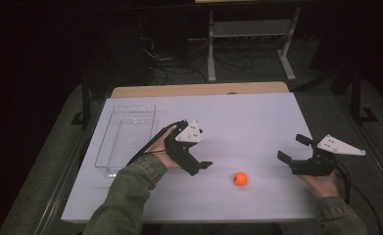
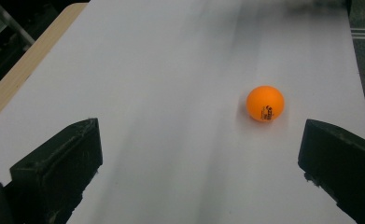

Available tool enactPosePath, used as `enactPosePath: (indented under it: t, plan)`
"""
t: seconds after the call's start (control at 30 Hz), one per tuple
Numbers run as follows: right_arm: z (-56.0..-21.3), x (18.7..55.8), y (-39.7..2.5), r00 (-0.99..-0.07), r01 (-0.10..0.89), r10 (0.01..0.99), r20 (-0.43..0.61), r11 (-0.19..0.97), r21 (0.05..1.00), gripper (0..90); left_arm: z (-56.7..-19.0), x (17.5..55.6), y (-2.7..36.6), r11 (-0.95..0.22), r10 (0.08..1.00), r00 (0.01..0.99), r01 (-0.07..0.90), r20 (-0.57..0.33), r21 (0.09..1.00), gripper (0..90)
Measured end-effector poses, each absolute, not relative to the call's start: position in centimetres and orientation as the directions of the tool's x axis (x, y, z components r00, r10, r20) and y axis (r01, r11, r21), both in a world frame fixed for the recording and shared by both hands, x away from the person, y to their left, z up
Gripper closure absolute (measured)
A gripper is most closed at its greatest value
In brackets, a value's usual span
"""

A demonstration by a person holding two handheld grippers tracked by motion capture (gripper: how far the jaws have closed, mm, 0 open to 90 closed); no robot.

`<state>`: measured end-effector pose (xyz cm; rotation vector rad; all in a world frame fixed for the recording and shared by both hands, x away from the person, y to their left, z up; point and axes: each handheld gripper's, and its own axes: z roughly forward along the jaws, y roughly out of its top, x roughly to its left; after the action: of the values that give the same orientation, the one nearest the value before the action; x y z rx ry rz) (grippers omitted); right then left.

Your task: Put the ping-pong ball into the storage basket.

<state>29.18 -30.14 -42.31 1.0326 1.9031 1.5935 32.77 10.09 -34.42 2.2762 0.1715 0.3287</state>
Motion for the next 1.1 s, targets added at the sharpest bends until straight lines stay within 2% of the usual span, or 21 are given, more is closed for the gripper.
enactPosePath:
  t: [1.1]
  plan:
    - [-42.3,29.2,-30.3,-0.617,0.255,0.778,0.117,0.057,0.965,0.0,-35.9,33.6,6.8,-0.72,0.17,0.975,0.023,0.144,0.693,0.0]
